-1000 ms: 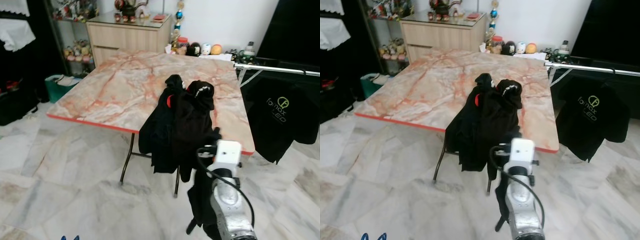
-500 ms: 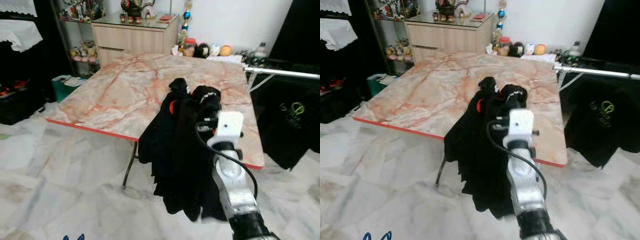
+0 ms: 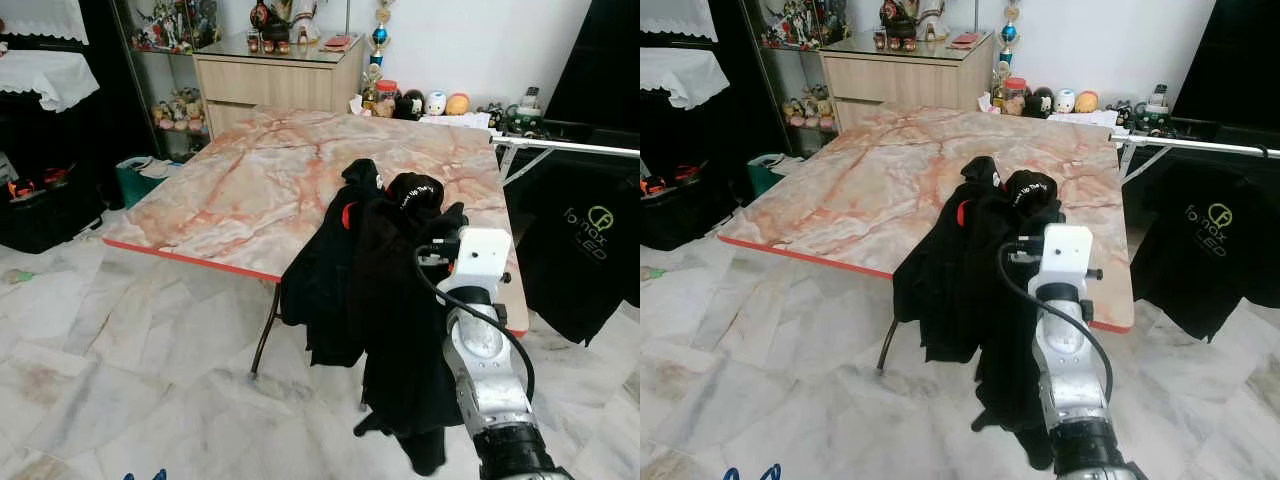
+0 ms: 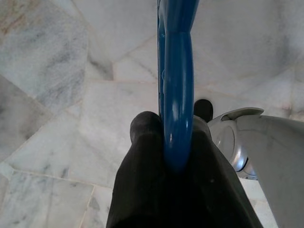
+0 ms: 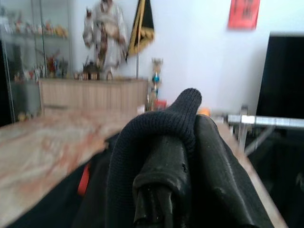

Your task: Hang hanger

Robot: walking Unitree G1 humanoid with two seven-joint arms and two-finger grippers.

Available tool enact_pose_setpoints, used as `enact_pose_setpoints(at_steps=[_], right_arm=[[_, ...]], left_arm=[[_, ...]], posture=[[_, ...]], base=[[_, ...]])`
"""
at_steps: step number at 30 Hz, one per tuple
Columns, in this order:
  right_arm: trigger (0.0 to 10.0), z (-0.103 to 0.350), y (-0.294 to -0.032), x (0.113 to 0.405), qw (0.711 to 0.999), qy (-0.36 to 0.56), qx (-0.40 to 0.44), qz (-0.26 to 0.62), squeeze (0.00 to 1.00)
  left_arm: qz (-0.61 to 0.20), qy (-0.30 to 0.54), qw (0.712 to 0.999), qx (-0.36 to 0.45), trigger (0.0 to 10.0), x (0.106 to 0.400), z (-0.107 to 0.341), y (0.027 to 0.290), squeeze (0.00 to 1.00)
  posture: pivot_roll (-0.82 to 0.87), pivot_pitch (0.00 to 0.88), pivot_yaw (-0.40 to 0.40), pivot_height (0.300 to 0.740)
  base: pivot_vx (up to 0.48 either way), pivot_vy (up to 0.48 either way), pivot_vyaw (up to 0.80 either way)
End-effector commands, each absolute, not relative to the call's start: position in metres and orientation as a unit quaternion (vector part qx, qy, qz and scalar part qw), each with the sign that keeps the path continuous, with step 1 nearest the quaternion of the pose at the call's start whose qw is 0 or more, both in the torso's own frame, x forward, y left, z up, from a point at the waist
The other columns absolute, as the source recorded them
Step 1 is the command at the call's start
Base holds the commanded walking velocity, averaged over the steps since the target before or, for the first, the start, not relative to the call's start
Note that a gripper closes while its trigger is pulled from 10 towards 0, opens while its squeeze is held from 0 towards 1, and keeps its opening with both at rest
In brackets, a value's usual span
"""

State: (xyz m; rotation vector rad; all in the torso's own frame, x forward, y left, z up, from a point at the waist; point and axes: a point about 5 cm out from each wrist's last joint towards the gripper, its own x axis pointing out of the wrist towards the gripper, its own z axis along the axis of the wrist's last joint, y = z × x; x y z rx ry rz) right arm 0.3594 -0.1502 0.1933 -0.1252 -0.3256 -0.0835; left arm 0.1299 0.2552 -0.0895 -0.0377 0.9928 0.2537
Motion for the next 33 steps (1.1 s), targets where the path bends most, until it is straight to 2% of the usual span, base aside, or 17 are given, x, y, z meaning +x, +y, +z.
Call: enact_pose_setpoints(at_steps=[1, 3, 8, 20, 27, 33], right_arm=[[10.0, 0.221, -0.146, 0.363, 0.974, -0.216, -0.062, -0.036, 0.00], [10.0, 0.246, -0.149, 0.373, 0.966, -0.246, -0.062, -0.046, 0.00], [10.0, 0.268, -0.148, 0.383, 0.961, -0.265, -0.070, -0.045, 0.00], [10.0, 0.287, -0.147, 0.391, 0.954, -0.287, -0.072, -0.045, 0.00], [10.0, 0.294, -0.144, 0.394, 0.952, -0.296, -0.071, -0.037, 0.00], [10.0, 0.321, -0.138, 0.402, 0.947, -0.310, -0.079, -0.011, 0.00]], left_arm=[[0.124, 0.480, 0.868, -0.014, 10.0, 0.127, -0.089, 0.259, 0.00], [0.122, 0.480, 0.869, -0.013, 10.0, 0.129, -0.089, 0.259, 0.00], [0.119, 0.479, 0.869, -0.014, 10.0, 0.131, -0.090, 0.256, 0.00], [0.119, 0.481, 0.868, -0.013, 10.0, 0.129, -0.089, 0.257, 0.00], [0.119, 0.479, 0.869, -0.012, 10.0, 0.133, -0.088, 0.260, 0.00], [0.113, 0.480, 0.870, -0.013, 10.0, 0.135, -0.090, 0.251, 0.00]], posture=[[0.09, 0.018, 0.032, 0.740], [0.09, 0.017, 0.034, 0.740], [0.10, 0.014, 0.031, 0.740], [0.10, 0.009, 0.031, 0.740], [0.10, 0.006, 0.033, 0.740], [0.09, 0.002, 0.034, 0.740]], base=[[0.244, 0.000, 0.00], [0.263, 0.000, 0.00], [0.280, 0.000, 0.00], [0.320, 0.000, 0.00], [0.480, 0.000, 0.00], [0.480, 0.000, 0.00]])
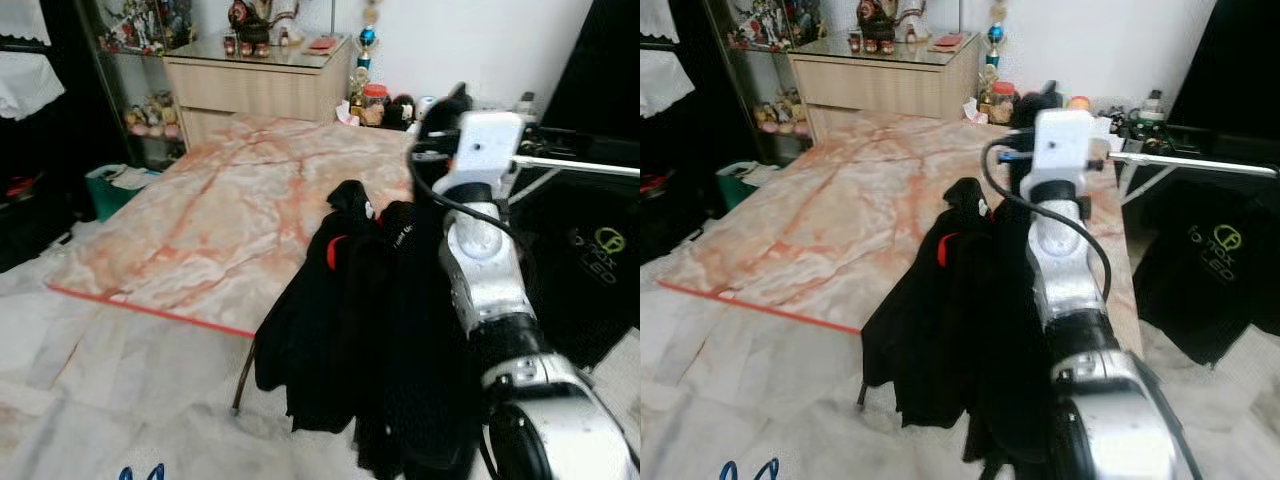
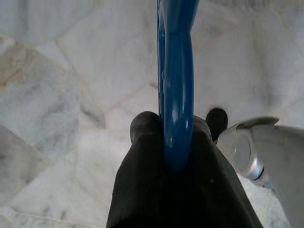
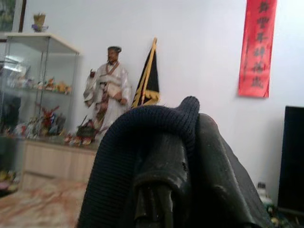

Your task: Hang hanger

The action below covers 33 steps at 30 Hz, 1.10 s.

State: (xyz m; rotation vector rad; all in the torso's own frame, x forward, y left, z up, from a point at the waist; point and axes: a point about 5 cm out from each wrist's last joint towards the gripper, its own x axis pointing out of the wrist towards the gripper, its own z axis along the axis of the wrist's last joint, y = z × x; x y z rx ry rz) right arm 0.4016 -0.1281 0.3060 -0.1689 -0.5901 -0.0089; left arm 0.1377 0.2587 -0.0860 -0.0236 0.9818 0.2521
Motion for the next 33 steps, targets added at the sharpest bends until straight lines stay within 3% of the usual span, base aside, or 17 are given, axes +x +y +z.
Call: enact_pose_setpoints(at_steps=[1, 6, 9, 11, 14, 20, 21, 33], right_arm=[[10.0, 0.324, -0.136, 0.403, 0.947, -0.310, -0.082, -0.006, 0.00], [10.0, 0.332, -0.137, 0.407, 0.949, -0.304, -0.080, -0.005, 0.00], [10.0, 0.313, -0.139, 0.413, 0.963, -0.253, -0.092, -0.007, 0.00], [10.0, 0.263, -0.139, 0.414, 0.982, -0.159, -0.103, 0.005, 0.00], [10.0, 0.221, -0.141, 0.408, 0.989, -0.105, -0.106, 0.023, 0.00], [10.0, 0.167, -0.148, 0.383, 0.995, -0.058, -0.074, 0.037, 0.01], [10.0, 0.159, -0.150, 0.374, 0.995, -0.055, -0.071, 0.041, 1.00], [10.0, 0.174, -0.151, 0.331, 0.991, -0.121, -0.043, 0.019, 1.00]], left_arm=[[0.112, 0.480, 0.870, -0.013, 10.0, 0.135, -0.090, 0.250, 0.00], [0.112, 0.482, 0.869, -0.014, 10.0, 0.133, -0.091, 0.247, 0.00], [0.114, 0.485, 0.867, -0.021, 10.0, 0.128, -0.093, 0.248, 0.00], [0.108, 0.489, 0.865, -0.018, 10.0, 0.124, -0.093, 0.249, 0.00], [0.106, 0.491, 0.865, -0.017, 10.0, 0.122, -0.094, 0.250, 0.00], [0.107, 0.492, 0.864, -0.014, 10.0, 0.118, -0.094, 0.254, 0.00], [0.107, 0.491, 0.864, -0.014, 10.0, 0.118, -0.093, 0.254, 0.00], [0.091, 0.484, 0.871, -0.009, 10.0, 0.142, -0.092, 0.232, 0.00]], posture=[[0.09, 0.002, 0.034, 0.740], [0.09, 0.006, 0.028, 0.740], [0.09, 0.012, 0.024, 0.740], [0.09, 0.019, 0.026, 0.740], [0.08, 0.030, 0.028, 0.740], [0.08, 0.041, 0.026, 0.740], [0.08, 0.044, 0.026, 0.740], [0.09, 0.045, 0.018, 0.740]], base=[[0.480, 0.000, 0.00], [0.480, 0.000, 0.00], [0.165, 0.000, 0.00], [0.000, 0.000, 0.00], [0.000, 0.000, 0.00], [0.000, 0.000, 0.00], [0.000, 0.000, 0.00], [0.000, 0.000, 0.00]])
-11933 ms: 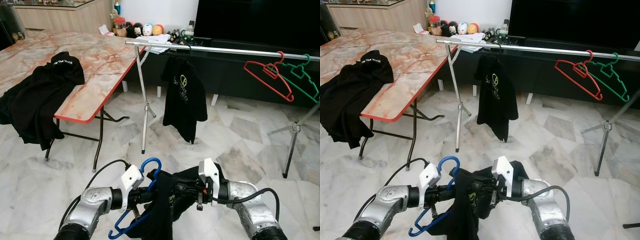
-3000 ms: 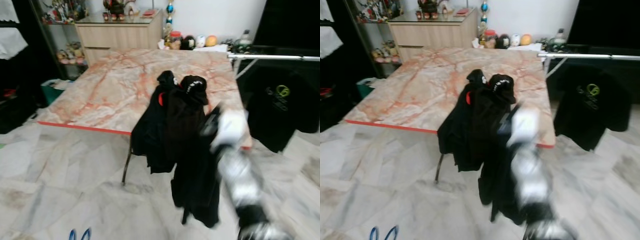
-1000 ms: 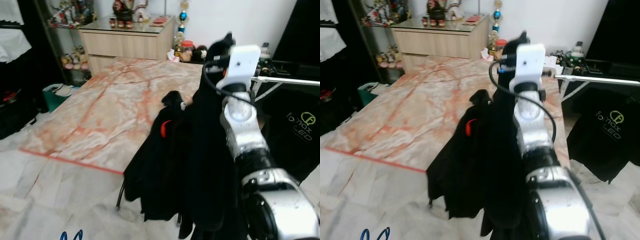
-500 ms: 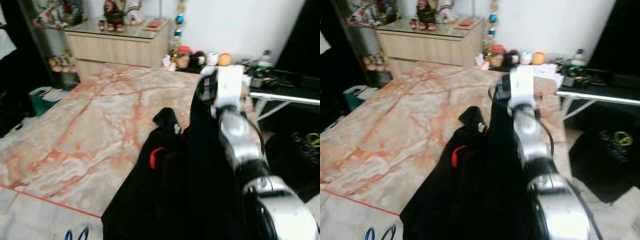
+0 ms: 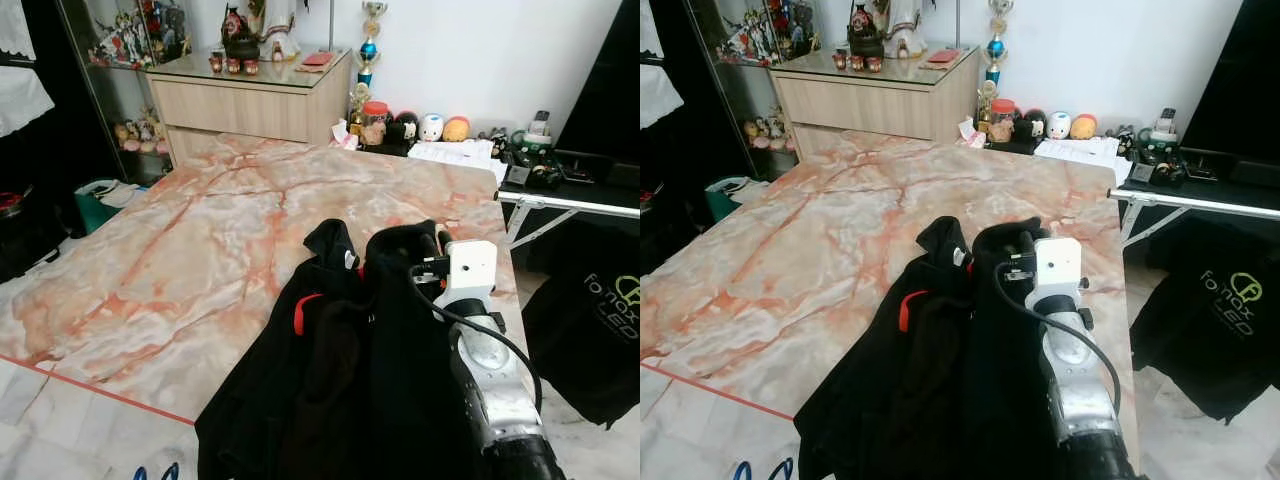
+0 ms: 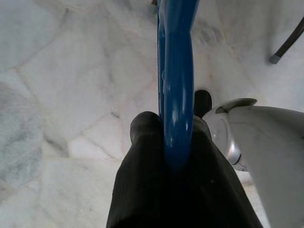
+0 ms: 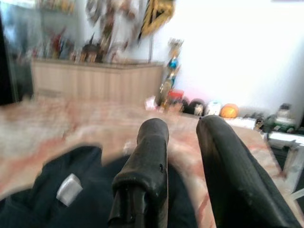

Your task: Hang hanger

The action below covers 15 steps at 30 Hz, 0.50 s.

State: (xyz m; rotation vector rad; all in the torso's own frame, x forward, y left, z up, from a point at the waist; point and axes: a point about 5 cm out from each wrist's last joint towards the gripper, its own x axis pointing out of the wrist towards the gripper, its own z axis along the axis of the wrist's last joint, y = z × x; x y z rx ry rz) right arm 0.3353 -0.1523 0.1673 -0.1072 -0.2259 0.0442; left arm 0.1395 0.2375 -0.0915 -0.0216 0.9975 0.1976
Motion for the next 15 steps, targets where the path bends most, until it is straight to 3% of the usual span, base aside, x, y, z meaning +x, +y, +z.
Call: enact_pose_setpoints(at_steps=[1, 6, 7, 9, 13, 15], right_arm=[[10.0, 0.175, -0.150, 0.328, 0.990, -0.127, -0.051, 0.019, 1.00], [10.0, 0.170, -0.148, 0.313, 0.992, -0.115, -0.051, 0.019, 1.00], [10.0, 0.164, -0.148, 0.310, 0.993, -0.104, -0.054, 0.019, 0.60], [10.0, 0.159, -0.148, 0.307, 0.994, -0.091, -0.051, 0.016, 0.00], [10.0, 0.158, -0.149, 0.305, 0.995, -0.082, -0.049, 0.011, 0.00], [10.0, 0.162, -0.148, 0.305, 0.996, -0.084, -0.042, 0.010, 0.00]], left_arm=[[0.090, 0.483, 0.871, -0.009, 10.0, 0.143, -0.093, 0.229, 0.00], [0.086, 0.484, 0.871, -0.008, 10.0, 0.145, -0.095, 0.218, 0.00], [0.084, 0.486, 0.870, -0.007, 10.0, 0.145, -0.095, 0.214, 0.00], [0.083, 0.486, 0.870, -0.007, 10.0, 0.145, -0.096, 0.212, 0.00], [0.080, 0.485, 0.871, -0.001, 10.0, 0.146, -0.095, 0.213, 0.00], [0.080, 0.487, 0.870, 0.010, 10.0, 0.143, -0.094, 0.226, 0.00]], posture=[[0.09, 0.045, 0.018, 0.740], [0.09, 0.044, 0.015, 0.740], [0.09, 0.037, 0.015, 0.740], [0.09, 0.034, 0.014, 0.740], [0.09, 0.026, 0.012, 0.740], [0.09, 0.021, 0.013, 0.740]], base=[[0.000, 0.000, 0.00], [0.000, 0.000, 0.00], [0.000, 0.000, 0.00], [0.000, 0.000, 0.00], [0.000, 0.000, 0.00], [0.000, 0.000, 0.00]])
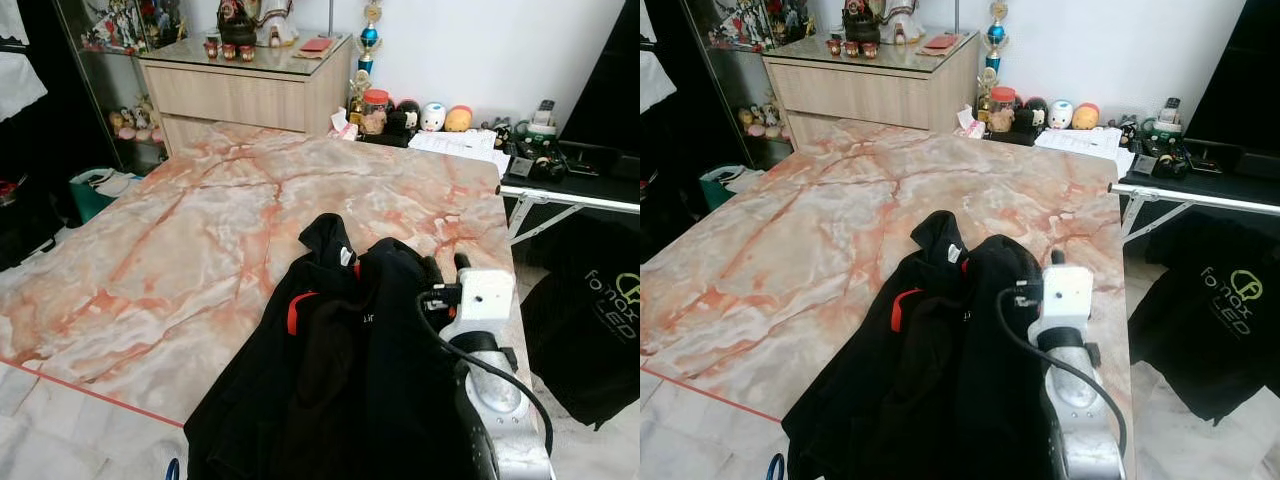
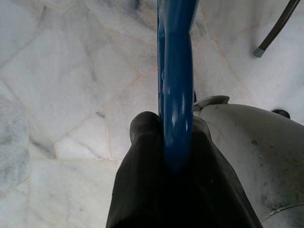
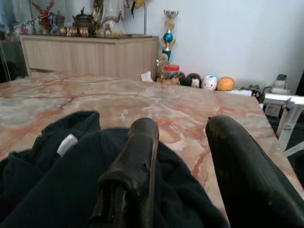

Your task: Hang hanger

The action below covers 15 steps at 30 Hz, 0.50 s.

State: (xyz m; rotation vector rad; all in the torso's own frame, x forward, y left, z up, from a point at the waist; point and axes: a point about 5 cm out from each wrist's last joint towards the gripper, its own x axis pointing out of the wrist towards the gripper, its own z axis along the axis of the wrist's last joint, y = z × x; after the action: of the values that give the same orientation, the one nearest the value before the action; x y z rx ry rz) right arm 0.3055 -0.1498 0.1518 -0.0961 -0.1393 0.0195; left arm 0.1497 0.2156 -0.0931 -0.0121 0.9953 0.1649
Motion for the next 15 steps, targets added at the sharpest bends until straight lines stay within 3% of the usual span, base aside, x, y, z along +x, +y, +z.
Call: enact_pose_setpoints(at_steps=[1, 15], right_arm=[[10.0, 0.1630, -0.1474, 0.3057, 0.995, -0.089, -0.041, 0.011, 0.00], [10.0, 0.1628, -0.1436, 0.3038, 0.993, -0.089, -0.061, 0.039, 0.00]], left_arm=[[0.079, 0.487, 0.870, 0.012, 10.0, 0.1423, -0.0934, 0.2275, 0.00], [0.076, 0.489, 0.869, 0.019, 10.0, 0.1404, -0.0942, 0.2266, 0.00]], posture=[[0.09, 0.021, 0.013, 0.740], [0.09, 0.011, 0.014, 0.740]], base=[[0.000, 0.000, 0.00], [0.000, -0.329, 0.00]])
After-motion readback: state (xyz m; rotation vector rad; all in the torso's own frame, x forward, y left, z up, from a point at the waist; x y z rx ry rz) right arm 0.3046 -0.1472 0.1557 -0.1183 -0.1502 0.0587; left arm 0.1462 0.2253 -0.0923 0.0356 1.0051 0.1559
